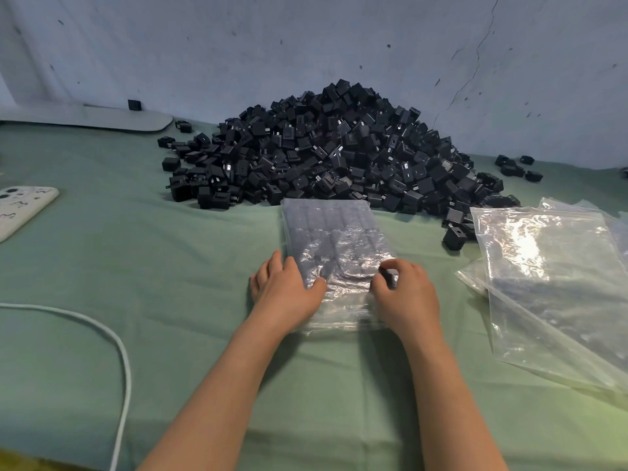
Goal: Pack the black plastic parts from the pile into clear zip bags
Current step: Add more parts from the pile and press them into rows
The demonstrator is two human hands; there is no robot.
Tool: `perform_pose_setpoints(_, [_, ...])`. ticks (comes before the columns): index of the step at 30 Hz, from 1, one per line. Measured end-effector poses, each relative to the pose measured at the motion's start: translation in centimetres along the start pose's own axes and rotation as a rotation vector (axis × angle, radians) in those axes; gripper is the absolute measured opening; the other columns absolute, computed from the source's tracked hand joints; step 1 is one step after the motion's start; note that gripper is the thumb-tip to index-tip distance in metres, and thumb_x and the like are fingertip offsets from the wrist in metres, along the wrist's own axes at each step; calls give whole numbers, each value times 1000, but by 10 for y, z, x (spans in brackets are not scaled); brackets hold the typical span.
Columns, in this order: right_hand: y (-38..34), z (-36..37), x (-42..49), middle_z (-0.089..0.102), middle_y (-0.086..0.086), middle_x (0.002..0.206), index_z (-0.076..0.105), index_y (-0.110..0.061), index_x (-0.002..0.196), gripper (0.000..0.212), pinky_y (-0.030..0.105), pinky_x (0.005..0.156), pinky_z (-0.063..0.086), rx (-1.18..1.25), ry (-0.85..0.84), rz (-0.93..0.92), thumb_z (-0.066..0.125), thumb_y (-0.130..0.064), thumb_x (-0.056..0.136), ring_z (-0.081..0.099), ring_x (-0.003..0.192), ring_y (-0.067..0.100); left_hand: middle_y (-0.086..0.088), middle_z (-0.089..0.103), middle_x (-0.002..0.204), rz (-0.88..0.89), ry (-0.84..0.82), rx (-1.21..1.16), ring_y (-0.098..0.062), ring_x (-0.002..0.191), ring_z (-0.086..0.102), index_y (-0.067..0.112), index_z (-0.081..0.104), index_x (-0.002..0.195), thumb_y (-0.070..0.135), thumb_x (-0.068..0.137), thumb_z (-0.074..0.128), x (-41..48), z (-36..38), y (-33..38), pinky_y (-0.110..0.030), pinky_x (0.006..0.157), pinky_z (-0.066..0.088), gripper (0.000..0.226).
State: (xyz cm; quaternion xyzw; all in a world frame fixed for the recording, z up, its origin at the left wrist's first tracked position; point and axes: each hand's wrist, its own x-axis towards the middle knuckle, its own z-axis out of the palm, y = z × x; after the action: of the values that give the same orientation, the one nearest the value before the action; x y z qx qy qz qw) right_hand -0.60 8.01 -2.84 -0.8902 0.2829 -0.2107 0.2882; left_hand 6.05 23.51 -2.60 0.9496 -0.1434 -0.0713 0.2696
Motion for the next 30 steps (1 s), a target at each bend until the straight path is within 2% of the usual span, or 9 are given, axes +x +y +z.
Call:
perform_pose_setpoints(5, [3,-4,8,59,7,120,62,-16,116,28,25,76,32,18,-1,12,53,-23,91,53,110,23,-9,9,158,-2,-15,-66,-26,144,7,11,35,139,52,91,43,2,-4,-3,-40,116,11,63])
perform_pose_setpoints(8, [-2,-6,22,58,10,123,60,-15,121,31,29,82,37,31,-7,16,52,-23,92,53,114,25,-9,28,149,18,36,-187,-27,137,25,6,33,138,44,92,47,11,-10,-2,-39,112,24,61])
perform_pose_setpoints(11, [-13,-4,40,59,12,124,56,-15,126,35,33,89,41,24,-51,-3,50,-23,93,55,113,27,-8,43,134,6,57,-411,-25,120,44,7,42,129,28,92,50,23,-15,5,-38,103,37,43])
perform_pose_setpoints(14, [-21,1,58,61,13,122,53,-12,131,38,32,85,41,-20,-107,-4,48,-23,95,55,113,28,-7,51,127,-17,26,-521,-24,111,52,11,46,124,19,92,45,32,-18,11,-38,97,42,33])
perform_pose_setpoints(19, [-25,11,70,63,9,122,57,-12,126,34,30,81,41,-33,-150,22,47,-21,95,57,111,28,-3,53,126,-17,-2,-561,-22,107,54,15,46,126,16,93,40,42,-16,13,-33,92,43,34])
perform_pose_setpoints(22, [-25,13,72,64,9,118,61,-12,121,31,28,76,40,-38,-113,25,48,-19,94,57,108,28,-10,56,123,-9,-7,-555,-24,102,56,15,47,126,16,93,39,47,-17,13,-34,87,43,34])
perform_pose_setpoints(24, [-24,14,73,64,9,117,62,-12,118,29,27,73,38,-35,-99,27,49,-19,93,57,104,26,-13,54,128,-15,-13,-530,-28,107,55,14,43,132,17,94,38,51,-17,13,-36,90,43,39])
perform_pose_setpoints(27, [-23,16,72,66,9,111,63,-13,116,29,27,70,38,-36,-92,26,49,-19,92,58,98,25,-5,51,132,-15,-3,-517,-21,105,53,13,40,135,17,95,40,53,-16,11,-32,88,41,40])
perform_pose_setpoints(30, [-23,18,72,67,10,107,64,-14,115,29,27,70,39,-38,-94,29,49,-20,91,60,99,26,-2,43,142,-27,-8,-514,-17,115,48,11,34,142,19,95,40,56,-16,9,-28,93,37,49])
